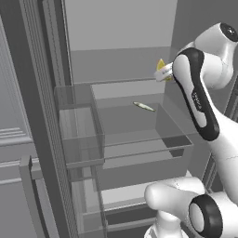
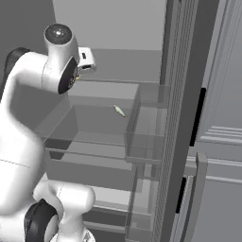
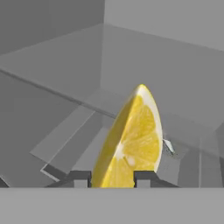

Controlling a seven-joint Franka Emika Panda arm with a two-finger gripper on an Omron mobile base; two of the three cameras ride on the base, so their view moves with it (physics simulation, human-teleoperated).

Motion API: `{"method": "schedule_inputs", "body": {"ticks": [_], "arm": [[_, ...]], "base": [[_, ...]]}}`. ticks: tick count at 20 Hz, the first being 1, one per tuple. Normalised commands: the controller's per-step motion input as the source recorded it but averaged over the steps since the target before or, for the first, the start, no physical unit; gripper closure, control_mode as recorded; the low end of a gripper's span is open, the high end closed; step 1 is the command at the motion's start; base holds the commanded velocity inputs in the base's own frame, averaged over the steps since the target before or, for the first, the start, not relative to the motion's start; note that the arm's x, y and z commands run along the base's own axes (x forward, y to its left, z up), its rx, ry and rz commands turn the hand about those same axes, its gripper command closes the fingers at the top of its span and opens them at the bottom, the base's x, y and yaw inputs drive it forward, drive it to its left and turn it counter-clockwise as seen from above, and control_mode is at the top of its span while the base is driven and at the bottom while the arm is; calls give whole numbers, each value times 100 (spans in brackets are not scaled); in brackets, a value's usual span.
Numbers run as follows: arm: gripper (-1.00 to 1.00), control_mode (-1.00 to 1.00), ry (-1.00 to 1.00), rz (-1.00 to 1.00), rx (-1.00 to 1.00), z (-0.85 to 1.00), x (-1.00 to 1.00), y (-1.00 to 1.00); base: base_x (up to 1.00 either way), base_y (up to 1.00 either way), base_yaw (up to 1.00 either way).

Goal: Grab a lemon wedge from the fridge and one ice cube from the ice bowl, and put them in the glass of lemonade.

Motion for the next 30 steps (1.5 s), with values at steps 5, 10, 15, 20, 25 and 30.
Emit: {"method": "schedule_inputs", "body": {"ticks": [5, 10, 15, 20, 25, 30], "arm": [[100, -100, 0, -8, 0, -46, -100, 1], [100, -100, 4, -5, 0, -31, -96, 0], [100, -100, 6, -3, 0, -19, -58, 0], [100, 100, 0, 0, 0, 0, -6, 0], [100, 100, 0, 0, 0, 0, 0, 0], [100, 100, 0, 0, 0, 0, 0, 0]], "base": [[0, 0, 0], [0, 0, 0], [0, 0, 0], [-35, 0, 0], [-100, 0, 0], [-100, 0, 0]]}}
